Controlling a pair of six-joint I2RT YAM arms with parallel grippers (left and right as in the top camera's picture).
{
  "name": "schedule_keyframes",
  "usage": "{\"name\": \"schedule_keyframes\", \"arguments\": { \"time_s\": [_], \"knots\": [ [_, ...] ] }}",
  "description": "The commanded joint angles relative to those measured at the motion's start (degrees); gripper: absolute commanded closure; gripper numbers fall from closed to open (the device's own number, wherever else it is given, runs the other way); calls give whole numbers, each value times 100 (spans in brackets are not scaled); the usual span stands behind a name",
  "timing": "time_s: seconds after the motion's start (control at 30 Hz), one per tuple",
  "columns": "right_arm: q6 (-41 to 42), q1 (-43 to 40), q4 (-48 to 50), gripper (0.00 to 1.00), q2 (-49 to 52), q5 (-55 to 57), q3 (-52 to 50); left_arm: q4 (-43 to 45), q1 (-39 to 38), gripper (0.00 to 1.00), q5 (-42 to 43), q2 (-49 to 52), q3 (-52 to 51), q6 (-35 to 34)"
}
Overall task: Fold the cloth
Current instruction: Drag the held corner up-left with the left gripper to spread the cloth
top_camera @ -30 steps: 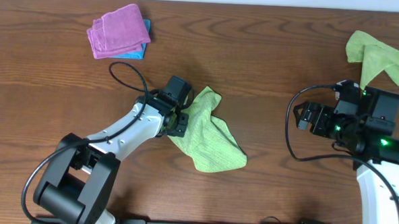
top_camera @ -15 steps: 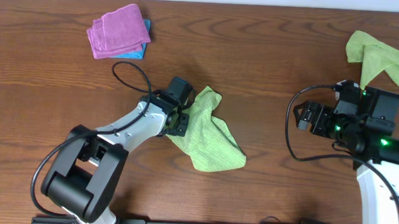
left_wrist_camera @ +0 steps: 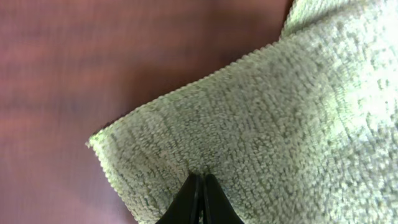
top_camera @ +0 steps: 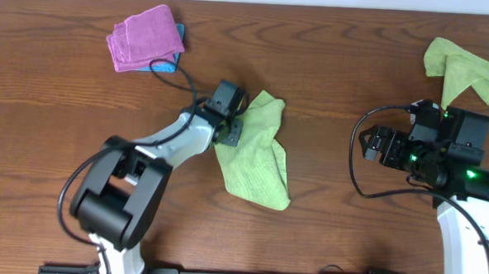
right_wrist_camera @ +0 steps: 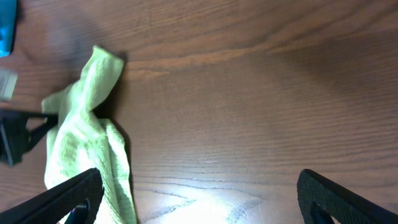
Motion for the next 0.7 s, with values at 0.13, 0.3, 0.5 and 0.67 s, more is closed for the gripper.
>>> {"name": "schedule_keyframes", "arguments": {
  "time_s": [0.13, 0.3, 0.5, 0.67],
  "knots": [
    [-173, -42, -125, 1, 11, -39, 103, -295, 101, 94, -118, 909, 1145, 407],
    [-227, -42, -387, 4, 337, 219, 103, -553, 256, 95, -144, 1034, 1462, 715],
    [-229, -31, -363, 11, 800, -7, 103, -732, 579, 94, -424, 1034, 1475, 1071],
    [-229, 31, -334, 20, 1019, -750, 103, -728, 671, 95, -492, 1034, 1478, 1075]
  ]
}}
